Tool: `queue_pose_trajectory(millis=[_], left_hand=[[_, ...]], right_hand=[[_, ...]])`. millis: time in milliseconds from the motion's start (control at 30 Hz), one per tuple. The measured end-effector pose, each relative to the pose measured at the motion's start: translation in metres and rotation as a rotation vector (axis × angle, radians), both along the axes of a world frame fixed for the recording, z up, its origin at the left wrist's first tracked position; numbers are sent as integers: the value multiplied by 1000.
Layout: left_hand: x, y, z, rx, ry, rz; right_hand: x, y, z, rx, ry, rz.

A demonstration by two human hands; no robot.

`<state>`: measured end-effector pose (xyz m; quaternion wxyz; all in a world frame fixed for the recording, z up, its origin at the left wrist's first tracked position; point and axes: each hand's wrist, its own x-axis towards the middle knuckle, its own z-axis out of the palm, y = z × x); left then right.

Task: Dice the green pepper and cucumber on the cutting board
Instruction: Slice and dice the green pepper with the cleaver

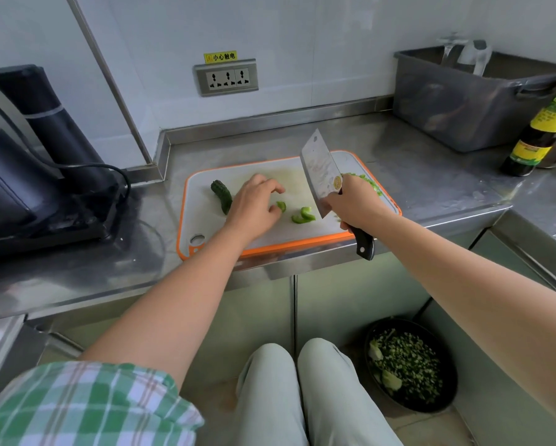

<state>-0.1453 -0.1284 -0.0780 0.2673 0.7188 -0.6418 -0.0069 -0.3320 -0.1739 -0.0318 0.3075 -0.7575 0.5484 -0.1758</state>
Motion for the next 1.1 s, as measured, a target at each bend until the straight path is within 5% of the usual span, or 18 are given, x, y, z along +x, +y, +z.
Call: queue_pose_trajectory(millis=[200,767,1100], left_hand=[[-18,-8,2,67,-185,-238],[-30,-22,3,4,-651,-298],[3,-19,13,25,-500,133]], right_hand=[[-7,-6,4,-16,-40,-41],[-10,-9,-1,13,-66,-35],[-3,-12,-5,16,-82,-18]])
